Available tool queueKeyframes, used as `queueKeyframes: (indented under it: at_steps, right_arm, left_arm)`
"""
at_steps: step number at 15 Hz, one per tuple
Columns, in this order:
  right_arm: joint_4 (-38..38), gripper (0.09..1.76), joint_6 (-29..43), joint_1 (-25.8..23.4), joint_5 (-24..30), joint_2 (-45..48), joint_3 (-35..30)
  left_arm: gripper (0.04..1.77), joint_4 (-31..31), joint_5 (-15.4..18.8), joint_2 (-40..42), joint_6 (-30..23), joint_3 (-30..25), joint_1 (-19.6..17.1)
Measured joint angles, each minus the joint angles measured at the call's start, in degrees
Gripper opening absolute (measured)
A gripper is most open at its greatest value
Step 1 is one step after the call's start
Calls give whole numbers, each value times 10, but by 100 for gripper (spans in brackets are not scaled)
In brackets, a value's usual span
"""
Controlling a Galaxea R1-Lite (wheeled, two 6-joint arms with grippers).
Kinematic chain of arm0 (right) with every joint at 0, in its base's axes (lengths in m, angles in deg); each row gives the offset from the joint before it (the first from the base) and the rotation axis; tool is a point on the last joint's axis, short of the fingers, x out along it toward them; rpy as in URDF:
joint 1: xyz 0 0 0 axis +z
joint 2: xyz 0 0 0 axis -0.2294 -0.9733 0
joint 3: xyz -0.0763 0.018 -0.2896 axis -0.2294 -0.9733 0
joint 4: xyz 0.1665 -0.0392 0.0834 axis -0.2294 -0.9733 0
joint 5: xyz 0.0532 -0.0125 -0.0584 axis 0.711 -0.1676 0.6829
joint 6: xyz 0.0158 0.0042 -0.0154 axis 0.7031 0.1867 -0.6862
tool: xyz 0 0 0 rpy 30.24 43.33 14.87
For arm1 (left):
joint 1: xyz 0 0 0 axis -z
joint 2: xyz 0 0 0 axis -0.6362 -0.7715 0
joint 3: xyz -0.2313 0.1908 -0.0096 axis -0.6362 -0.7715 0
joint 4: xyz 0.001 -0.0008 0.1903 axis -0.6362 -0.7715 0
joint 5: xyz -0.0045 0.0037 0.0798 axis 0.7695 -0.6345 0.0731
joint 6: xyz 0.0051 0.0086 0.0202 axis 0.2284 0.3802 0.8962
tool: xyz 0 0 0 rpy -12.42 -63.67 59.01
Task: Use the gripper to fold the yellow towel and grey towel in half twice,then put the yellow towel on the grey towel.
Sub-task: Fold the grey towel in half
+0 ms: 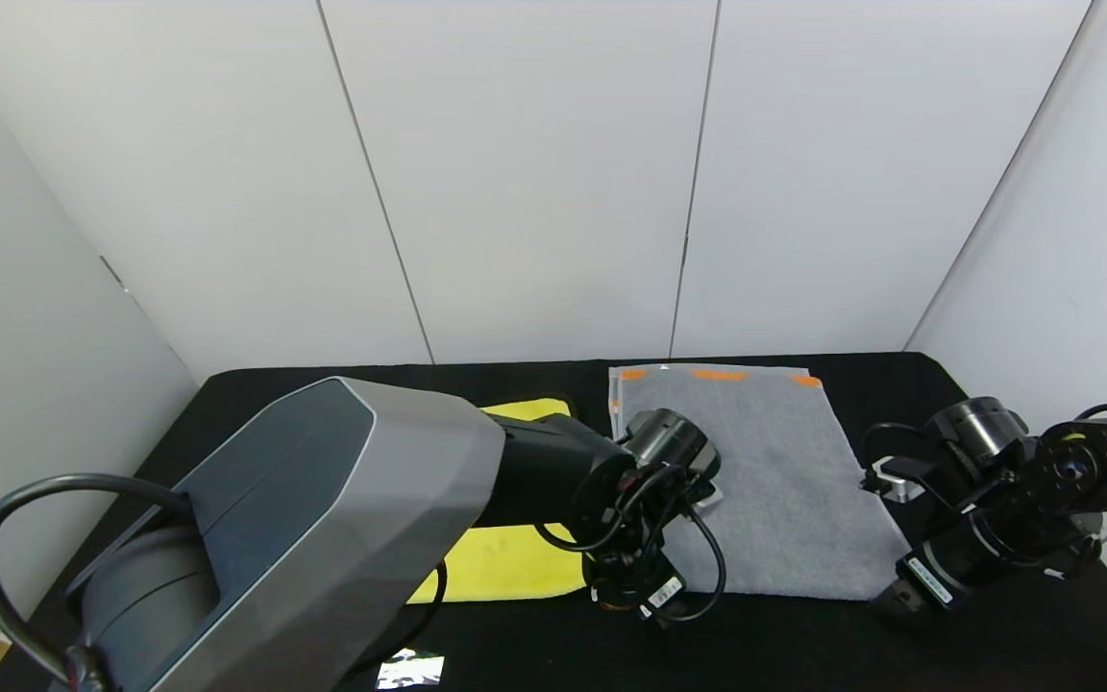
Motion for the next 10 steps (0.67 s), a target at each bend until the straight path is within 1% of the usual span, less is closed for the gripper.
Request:
queueKeyframes:
  at_steps: [9, 10]
  right_arm:
    - [0, 172, 0, 0, 0, 0, 2]
    - [0, 172, 0, 1, 1, 0, 2]
  left_arm:
    - [172, -4, 0, -19, 0, 21, -1]
    - [161, -4, 0, -20, 0, 22, -1]
